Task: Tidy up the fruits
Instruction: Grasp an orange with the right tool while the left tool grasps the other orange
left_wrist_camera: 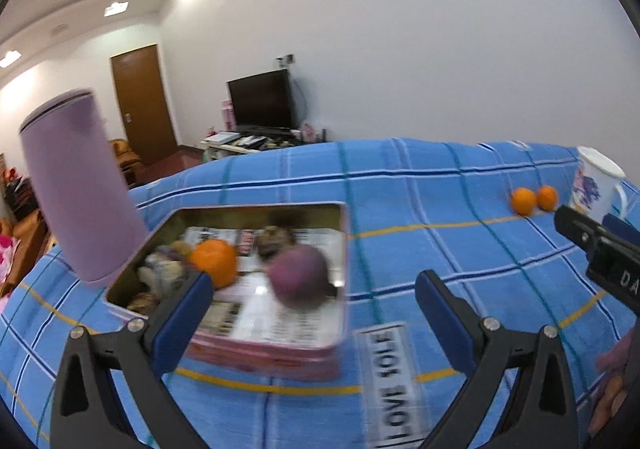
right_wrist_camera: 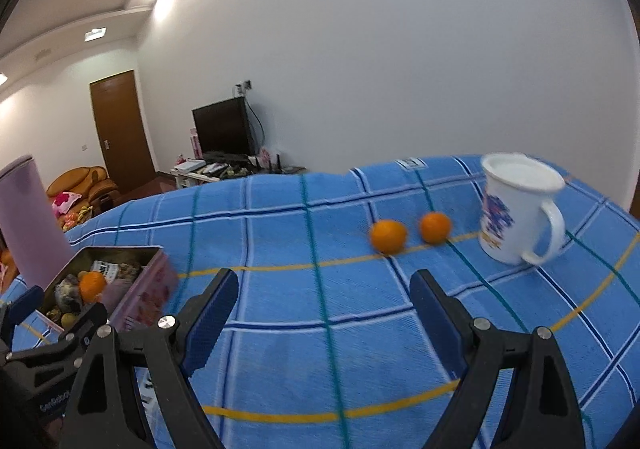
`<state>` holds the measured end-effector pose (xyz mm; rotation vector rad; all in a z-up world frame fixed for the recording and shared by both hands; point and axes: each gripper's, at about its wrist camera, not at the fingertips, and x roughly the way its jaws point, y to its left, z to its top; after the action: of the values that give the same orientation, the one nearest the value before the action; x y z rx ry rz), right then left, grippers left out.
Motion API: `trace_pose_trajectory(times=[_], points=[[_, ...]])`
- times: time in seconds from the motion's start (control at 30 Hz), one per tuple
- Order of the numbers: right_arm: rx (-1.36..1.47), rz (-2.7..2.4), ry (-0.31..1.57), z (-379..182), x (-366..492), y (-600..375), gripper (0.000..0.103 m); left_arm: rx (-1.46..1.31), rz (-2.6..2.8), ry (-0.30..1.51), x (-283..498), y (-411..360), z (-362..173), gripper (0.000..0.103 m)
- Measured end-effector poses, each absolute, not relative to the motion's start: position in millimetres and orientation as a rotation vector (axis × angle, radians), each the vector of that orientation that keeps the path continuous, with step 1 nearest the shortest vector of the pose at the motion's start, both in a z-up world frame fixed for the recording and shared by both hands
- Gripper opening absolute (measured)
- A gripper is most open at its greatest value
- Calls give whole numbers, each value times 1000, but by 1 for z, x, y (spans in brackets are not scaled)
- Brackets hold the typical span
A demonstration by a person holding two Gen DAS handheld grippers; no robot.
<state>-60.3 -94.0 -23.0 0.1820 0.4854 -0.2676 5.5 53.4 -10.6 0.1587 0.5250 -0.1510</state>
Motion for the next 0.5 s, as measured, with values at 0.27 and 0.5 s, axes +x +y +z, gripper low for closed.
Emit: trace_pose_trajectory(times=[0.27,0.5], points=[[277,-272,550,-32,-66,-160,86,196,-259,574,5,-4,-10,103],[363,-283,614,-41,-49,-204,64,239,-285,639,23,-47,-17,102]])
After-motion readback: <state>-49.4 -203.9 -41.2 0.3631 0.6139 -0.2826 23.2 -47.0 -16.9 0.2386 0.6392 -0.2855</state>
